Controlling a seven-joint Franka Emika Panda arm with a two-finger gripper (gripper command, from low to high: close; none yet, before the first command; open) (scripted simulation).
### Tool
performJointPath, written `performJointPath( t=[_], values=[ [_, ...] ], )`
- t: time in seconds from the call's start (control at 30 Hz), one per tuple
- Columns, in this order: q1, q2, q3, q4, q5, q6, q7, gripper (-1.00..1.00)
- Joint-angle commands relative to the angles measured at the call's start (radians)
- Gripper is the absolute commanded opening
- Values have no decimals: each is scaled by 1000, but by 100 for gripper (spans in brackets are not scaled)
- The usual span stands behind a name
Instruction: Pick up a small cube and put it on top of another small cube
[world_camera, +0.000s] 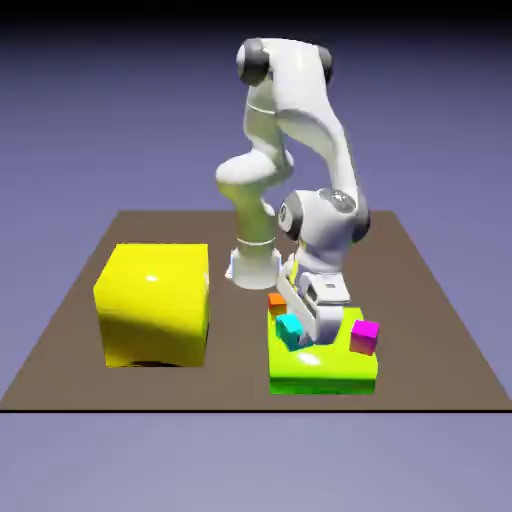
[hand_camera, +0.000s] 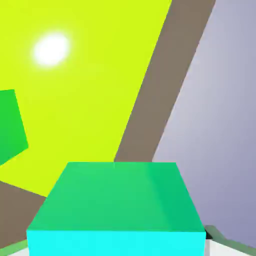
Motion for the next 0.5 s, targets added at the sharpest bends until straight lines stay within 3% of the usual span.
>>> performJointPath(
  t=[0.0,0.17,0.33,0.37,0.47],
  values=[
    [31,-36,16,-21,-37,4,-4,-100],
    [140,-156,67,-91,-161,15,-16,-100],
    [97,17,71,-115,-120,212,-37,-100],
    [97,17,71,-115,-120,212,-37,100],
    [115,-55,69,-105,-137,130,-28,100]
  ],
)
